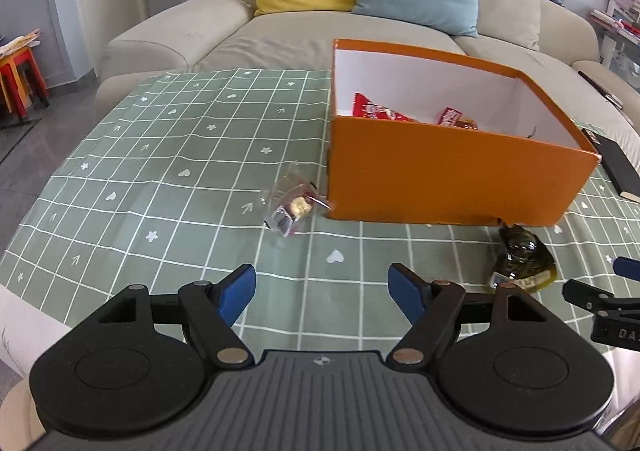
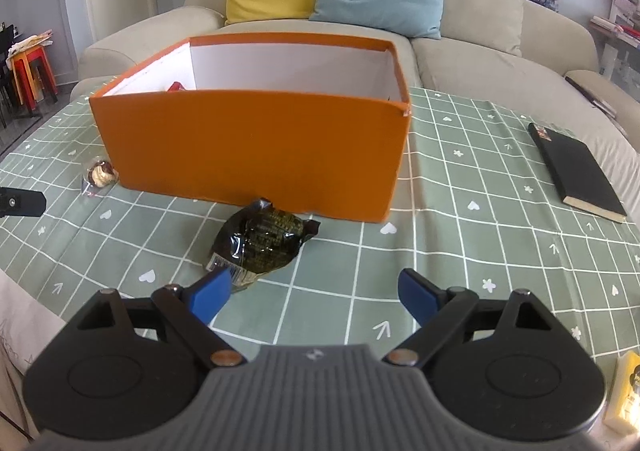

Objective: Organize snacks
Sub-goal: 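Grasp the clear candy pack with the left tool while the right tool grasps the seaweed pack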

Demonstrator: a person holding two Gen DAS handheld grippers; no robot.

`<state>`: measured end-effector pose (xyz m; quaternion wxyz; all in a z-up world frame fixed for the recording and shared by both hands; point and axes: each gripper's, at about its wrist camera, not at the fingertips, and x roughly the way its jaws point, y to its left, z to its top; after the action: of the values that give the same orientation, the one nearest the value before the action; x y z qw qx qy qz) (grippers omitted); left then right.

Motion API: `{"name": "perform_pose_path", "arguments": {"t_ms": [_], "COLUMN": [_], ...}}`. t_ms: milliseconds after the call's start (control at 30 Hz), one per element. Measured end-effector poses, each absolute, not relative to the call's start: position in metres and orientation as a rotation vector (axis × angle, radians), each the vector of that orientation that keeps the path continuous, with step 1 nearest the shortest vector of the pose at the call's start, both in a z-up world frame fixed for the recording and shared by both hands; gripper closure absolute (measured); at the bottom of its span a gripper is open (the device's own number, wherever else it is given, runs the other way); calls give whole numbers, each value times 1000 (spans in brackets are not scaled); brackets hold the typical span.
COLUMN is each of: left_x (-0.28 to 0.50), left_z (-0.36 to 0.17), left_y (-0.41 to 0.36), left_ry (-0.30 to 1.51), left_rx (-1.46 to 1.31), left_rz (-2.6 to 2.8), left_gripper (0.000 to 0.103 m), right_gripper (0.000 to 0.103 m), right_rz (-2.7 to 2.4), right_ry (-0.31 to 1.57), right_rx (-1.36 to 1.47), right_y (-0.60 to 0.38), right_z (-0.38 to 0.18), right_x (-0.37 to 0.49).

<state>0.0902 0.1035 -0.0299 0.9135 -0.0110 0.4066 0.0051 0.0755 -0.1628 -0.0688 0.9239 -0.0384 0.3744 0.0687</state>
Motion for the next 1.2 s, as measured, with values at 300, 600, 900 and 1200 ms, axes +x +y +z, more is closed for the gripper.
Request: {"name": "perform_pose_path", "arguments": {"t_ms": [300,600,900,1200], "left_x": [132,167,184,185], "left_z": [-41,-67,-95,-97], "left_y": [109,104,107,110], "left_ry": [838,796,797,781], "left_rx": [58,197,257,227], "left_rz": [15,-12,-51,-56], "left_gripper": [15,15,20,22], "right_gripper": [15,15,19,20], "right_rz": [155,144,127,100], "right_ry": [780,832,833,896], "right_rx": [-55,0,-2,65], "right_y": [-156,-148,-132,-133], "right_z": [-71,-81,-84,-99], "right_x": [91,117,143,159]}}
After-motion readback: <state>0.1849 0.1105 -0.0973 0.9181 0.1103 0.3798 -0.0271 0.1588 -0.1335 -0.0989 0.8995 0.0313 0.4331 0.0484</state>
